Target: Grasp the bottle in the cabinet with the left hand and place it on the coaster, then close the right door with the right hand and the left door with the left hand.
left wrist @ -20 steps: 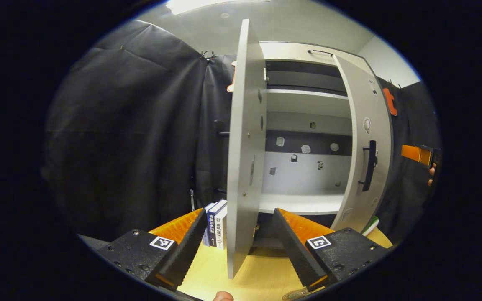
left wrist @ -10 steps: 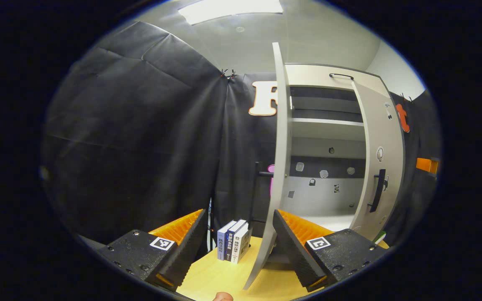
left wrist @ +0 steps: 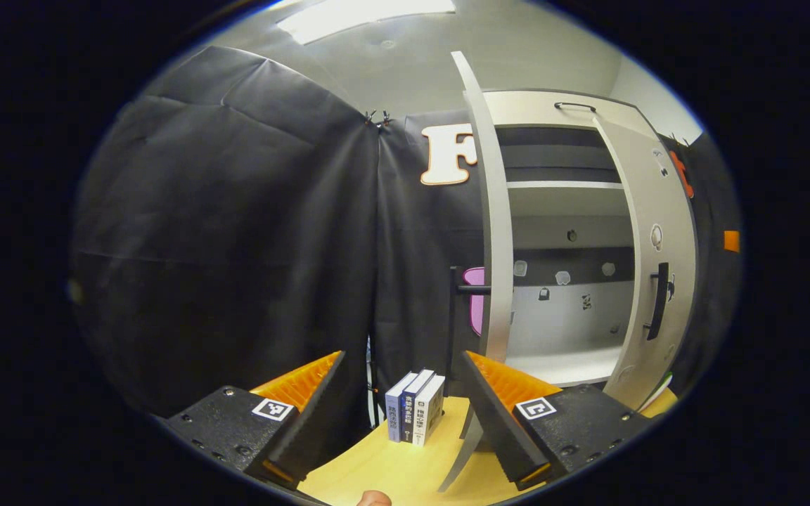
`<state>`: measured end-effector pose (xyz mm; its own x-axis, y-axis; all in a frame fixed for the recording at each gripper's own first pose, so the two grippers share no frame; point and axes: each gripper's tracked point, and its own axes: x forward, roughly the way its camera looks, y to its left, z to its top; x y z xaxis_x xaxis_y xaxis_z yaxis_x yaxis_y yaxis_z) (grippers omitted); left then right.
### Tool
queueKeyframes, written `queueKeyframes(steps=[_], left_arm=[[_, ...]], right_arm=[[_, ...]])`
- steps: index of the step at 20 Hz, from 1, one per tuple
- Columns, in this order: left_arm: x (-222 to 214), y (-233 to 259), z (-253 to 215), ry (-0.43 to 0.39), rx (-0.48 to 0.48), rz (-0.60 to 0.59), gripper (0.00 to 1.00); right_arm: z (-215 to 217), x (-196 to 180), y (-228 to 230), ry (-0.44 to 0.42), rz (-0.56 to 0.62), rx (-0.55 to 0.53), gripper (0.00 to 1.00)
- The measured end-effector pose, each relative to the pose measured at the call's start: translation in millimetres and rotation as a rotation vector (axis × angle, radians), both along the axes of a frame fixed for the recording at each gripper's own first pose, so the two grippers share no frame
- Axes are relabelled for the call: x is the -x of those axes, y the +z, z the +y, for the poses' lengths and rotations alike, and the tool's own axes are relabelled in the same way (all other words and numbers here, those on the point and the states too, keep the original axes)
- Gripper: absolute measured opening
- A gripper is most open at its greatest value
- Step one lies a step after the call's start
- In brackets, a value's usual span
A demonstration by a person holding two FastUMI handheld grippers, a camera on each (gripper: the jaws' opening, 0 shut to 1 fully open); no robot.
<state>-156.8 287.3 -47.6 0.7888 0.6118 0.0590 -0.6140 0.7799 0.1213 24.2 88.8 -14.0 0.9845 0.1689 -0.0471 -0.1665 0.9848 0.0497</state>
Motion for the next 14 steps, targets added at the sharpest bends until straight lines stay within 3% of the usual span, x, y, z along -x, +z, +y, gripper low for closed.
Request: queueKeyframes(steps=[8, 10, 11, 14], left_arm=[[-12.9, -2.5, 12.0, -0.021, -0.007, 0.003, 0.99], [-16.5, -5.8, 10.7, -0.036, -0.003, 0.011, 0.98], [-17.6, -5.1, 9.9, -0.046, -0.009, 0.010, 0.92], [-23.6, -6.5, 5.2, -0.083, -0.020, 0.037, 0.95]], right_arm=[[-1.6, 8.8, -4.6, -0.048, 0.006, 0.025, 0.97], [-3.3, 10.3, -6.9, -0.060, 0.009, 0.038, 0.97], [-3.9, 11.4, -6.4, -0.065, 0.008, 0.041, 0.97], [-4.2, 12.0, -4.2, -0.078, 0.000, 0.038, 0.97]])
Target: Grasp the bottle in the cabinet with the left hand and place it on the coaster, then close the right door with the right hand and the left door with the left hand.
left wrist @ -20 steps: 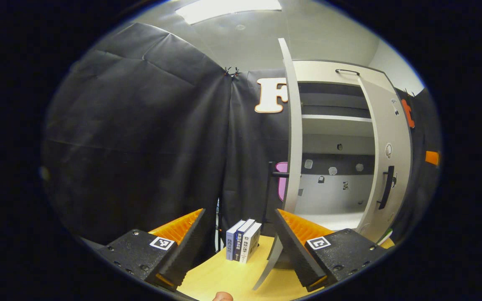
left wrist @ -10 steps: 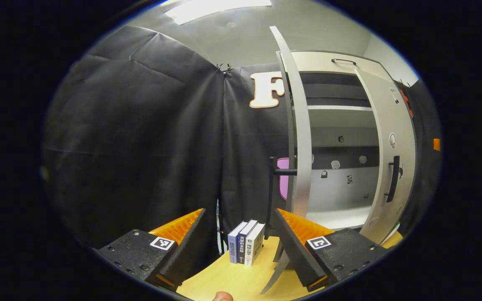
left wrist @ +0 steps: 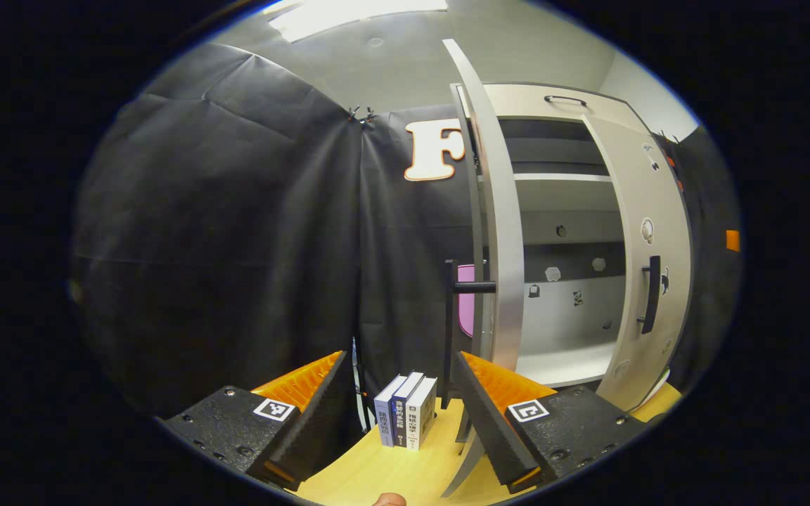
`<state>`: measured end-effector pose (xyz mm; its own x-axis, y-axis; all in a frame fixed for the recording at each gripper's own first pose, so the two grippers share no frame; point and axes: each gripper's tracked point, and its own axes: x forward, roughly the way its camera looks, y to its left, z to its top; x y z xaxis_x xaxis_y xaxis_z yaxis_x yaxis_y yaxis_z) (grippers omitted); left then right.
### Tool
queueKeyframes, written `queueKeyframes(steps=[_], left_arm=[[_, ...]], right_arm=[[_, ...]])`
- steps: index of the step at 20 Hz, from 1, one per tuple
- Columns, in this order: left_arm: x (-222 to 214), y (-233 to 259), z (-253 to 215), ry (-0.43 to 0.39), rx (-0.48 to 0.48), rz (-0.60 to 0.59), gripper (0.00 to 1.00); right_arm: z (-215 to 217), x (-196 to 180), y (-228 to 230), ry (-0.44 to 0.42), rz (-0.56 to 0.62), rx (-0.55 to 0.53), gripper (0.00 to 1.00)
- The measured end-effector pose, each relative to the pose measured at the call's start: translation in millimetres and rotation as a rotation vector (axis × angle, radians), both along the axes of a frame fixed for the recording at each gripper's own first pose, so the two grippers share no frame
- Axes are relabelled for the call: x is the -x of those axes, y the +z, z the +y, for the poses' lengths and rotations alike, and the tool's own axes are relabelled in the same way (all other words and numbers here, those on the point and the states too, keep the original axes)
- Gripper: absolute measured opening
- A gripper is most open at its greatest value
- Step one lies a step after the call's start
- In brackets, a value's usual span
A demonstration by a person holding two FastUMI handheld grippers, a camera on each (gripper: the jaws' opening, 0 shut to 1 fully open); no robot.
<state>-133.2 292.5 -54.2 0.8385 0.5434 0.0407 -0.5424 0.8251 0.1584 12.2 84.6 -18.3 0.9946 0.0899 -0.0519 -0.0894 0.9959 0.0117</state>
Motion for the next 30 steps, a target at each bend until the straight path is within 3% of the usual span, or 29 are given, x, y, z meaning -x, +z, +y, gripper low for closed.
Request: queueKeyframes(steps=[2, 7, 12, 13, 24, 30], left_arm=[[-1.3, 0.4, -8.4, -0.027, 0.003, -0.002, 0.93], [-13.2, -5.1, -36.2, -0.118, 0.062, -0.019, 0.93], [-31.3, -7.9, -67.9, -0.195, 0.059, 0.011, 0.93], [-36.3, -8.8, -74.3, -0.213, 0.065, 0.016, 0.93], [-94.4, -26.1, -154.5, -0.403, 0.118, 0.060, 0.93], [-109.3, -27.8, -182.9, -0.466, 0.115, 0.068, 0.94]], right_arm=[[3.2, -0.7, 0.9, 0.002, -0.002, -0.007, 0.92], [17.5, -7.8, -2.5, 0.030, 0.010, -0.031, 0.92], [20.1, -10.8, -6.3, 0.043, 0.024, -0.037, 0.92], [18.2, -11.4, -7.7, 0.041, 0.027, -0.030, 0.97], [-19.7, -6.2, -11.5, -0.015, 0.029, 0.055, 0.97], [-39.6, -1.1, -10.0, -0.043, 0.029, 0.080, 0.97]])
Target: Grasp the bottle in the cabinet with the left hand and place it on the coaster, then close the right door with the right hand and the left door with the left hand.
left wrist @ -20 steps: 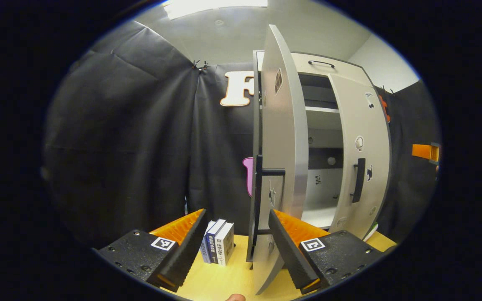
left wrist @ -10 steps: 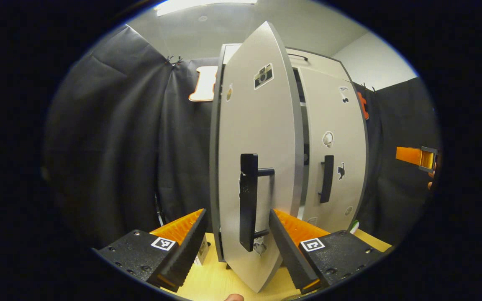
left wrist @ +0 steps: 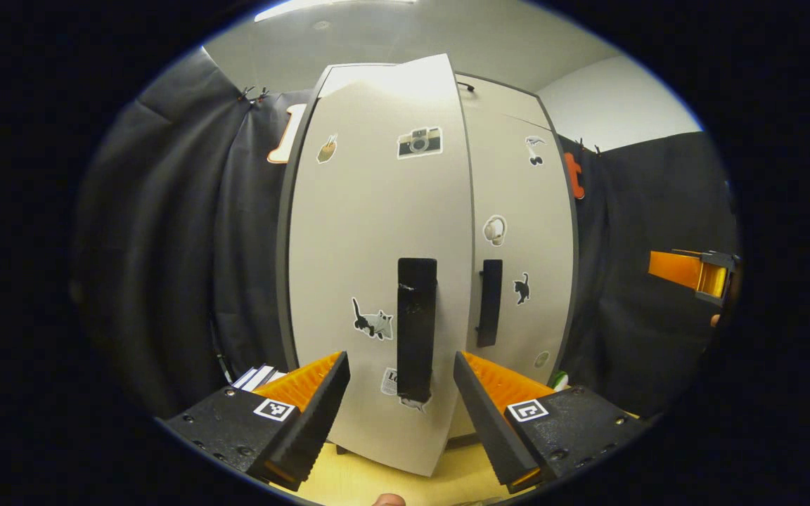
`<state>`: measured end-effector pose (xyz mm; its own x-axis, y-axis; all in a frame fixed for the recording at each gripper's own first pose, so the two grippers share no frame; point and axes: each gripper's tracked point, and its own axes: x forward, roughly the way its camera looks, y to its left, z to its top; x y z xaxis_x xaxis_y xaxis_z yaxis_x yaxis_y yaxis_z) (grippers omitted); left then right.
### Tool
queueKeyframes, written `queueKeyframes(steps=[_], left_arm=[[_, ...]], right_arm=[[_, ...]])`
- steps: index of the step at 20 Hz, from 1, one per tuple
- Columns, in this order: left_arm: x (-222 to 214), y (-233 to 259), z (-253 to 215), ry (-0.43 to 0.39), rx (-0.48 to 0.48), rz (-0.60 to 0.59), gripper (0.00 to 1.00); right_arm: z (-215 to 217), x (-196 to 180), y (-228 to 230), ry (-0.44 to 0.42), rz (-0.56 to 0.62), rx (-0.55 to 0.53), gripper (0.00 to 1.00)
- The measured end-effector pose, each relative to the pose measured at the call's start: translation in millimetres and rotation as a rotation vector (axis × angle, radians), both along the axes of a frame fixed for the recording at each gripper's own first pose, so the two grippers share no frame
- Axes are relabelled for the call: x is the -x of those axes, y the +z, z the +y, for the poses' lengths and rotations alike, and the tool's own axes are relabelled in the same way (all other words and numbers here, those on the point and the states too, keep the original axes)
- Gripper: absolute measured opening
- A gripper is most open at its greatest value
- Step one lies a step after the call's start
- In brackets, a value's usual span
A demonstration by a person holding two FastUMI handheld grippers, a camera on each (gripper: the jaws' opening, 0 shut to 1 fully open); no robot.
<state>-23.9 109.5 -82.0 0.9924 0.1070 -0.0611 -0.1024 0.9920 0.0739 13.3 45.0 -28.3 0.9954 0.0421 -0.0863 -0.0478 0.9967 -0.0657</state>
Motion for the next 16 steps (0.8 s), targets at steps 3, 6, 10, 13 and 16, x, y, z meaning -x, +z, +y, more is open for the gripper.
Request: queueKeyframes(steps=[3, 6, 10, 13, 16], left_arm=[[-0.6, -0.1, -5.2, -0.006, 0.010, 0.008, 0.94], [-2.1, -2.2, -10.3, -0.008, 0.011, 0.013, 0.94], [-0.2, -3.8, -11.7, -0.007, 0.016, 0.027, 0.94], [-0.4, -3.0, -14.3, -0.009, 0.022, 0.037, 0.94], [-1.6, 1.7, -20.5, -0.017, 0.032, 0.039, 0.94]], right_arm=[[-4.3, 2.6, -0.3, -0.003, 0.002, 0.003, 0.97], [-4.3, 5.2, -2.0, 0.002, 0.008, 0.008, 0.97], [-1.2, 7.8, -3.8, 0.012, 0.014, 0.017, 0.97], [-1.6, 8.6, -3.0, 0.013, 0.014, 0.019, 0.92], [-1.2, 8.9, -2.5, 0.016, 0.012, 0.017, 0.97]])
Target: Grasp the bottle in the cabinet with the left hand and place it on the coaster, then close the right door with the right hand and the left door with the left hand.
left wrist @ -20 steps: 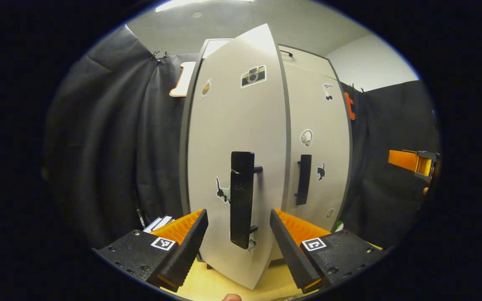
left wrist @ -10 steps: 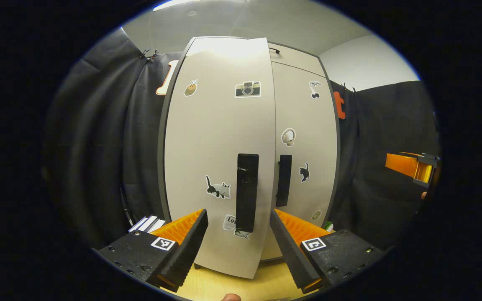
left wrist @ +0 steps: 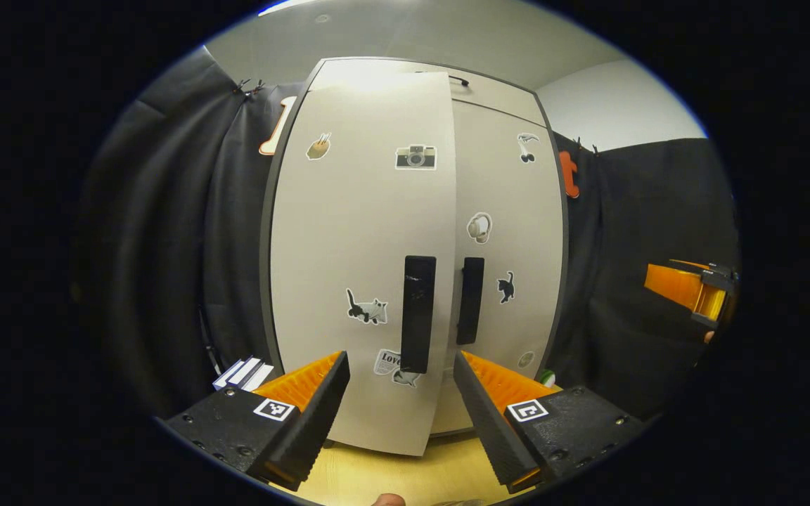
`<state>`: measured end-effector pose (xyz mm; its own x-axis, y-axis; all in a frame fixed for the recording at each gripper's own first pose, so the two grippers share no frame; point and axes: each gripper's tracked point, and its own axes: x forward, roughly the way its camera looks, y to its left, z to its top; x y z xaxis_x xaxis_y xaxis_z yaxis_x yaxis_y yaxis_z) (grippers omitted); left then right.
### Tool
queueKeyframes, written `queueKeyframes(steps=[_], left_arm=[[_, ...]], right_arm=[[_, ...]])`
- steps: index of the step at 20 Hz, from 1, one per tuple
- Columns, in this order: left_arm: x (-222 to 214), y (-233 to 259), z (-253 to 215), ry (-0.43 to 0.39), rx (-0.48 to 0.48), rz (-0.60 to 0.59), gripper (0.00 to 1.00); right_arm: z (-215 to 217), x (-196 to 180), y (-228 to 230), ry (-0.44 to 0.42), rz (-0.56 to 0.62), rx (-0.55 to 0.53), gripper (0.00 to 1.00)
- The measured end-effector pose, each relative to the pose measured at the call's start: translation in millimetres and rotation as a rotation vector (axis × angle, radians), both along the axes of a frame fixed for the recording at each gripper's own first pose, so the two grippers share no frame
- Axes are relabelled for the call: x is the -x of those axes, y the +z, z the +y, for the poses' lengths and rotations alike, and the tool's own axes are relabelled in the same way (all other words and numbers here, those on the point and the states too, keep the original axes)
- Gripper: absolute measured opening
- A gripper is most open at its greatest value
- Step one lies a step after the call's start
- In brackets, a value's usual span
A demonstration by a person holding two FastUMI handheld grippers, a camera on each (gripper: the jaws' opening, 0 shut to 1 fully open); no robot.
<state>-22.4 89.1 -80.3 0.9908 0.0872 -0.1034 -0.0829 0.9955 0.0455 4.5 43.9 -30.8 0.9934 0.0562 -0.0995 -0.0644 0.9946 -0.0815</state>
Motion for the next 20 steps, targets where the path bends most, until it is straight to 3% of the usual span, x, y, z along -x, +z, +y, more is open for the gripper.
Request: queueKeyframes(steps=[2, 3, 5, 6, 7, 9, 10, 15, 16, 17, 20], left_arm=[[-0.4, 2.1, -4.0, 0.000, -0.002, 0.011, 0.94], [-1.0, 4.0, -6.6, 0.000, -0.003, 0.017, 0.94], [-3.7, 11.0, -15.9, -0.010, -0.007, 0.019, 0.94], [-4.5, 12.5, -20.4, -0.014, -0.011, 0.023, 0.94], [-5.8, 15.6, -25.9, -0.017, -0.015, 0.027, 0.94], [-11.0, 19.3, -38.9, -0.020, -0.022, 0.036, 0.94], [-13.8, 22.5, -46.4, -0.023, -0.022, 0.033, 0.94], [-30.5, 37.4, -95.3, -0.062, -0.004, 0.007, 0.94], [-33.4, 39.0, -106.2, -0.071, 0.000, -0.001, 0.94], [-36.6, 41.3, -116.6, -0.078, 0.001, -0.005, 0.94], [-45.0, 45.6, -146.0, -0.091, -0.004, -0.023, 0.94]], right_arm=[[-0.2, 0.7, 0.9, 0.004, -0.001, -0.005, 0.97], [-0.7, -0.6, 1.3, 0.004, -0.001, -0.006, 0.92], [-3.4, -1.6, 1.8, 0.005, 0.002, -0.008, 0.97], [-3.8, -1.5, 1.9, 0.010, 0.002, -0.011, 0.92], [-4.4, -2.4, 2.7, 0.016, 0.001, -0.015, 0.97], [-5.6, -6.1, 5.2, 0.033, -0.007, -0.016, 0.92], [-7.0, -8.0, 6.6, 0.041, -0.010, -0.019, 0.97], [-23.2, -12.9, 12.8, 0.073, -0.011, -0.037, 0.97], [-28.7, -12.2, 14.1, 0.076, -0.015, -0.036, 0.92], [-34.7, -13.0, 15.4, 0.078, -0.017, -0.034, 0.97], [-55.0, -14.9, 19.7, 0.088, -0.022, -0.030, 0.97]])
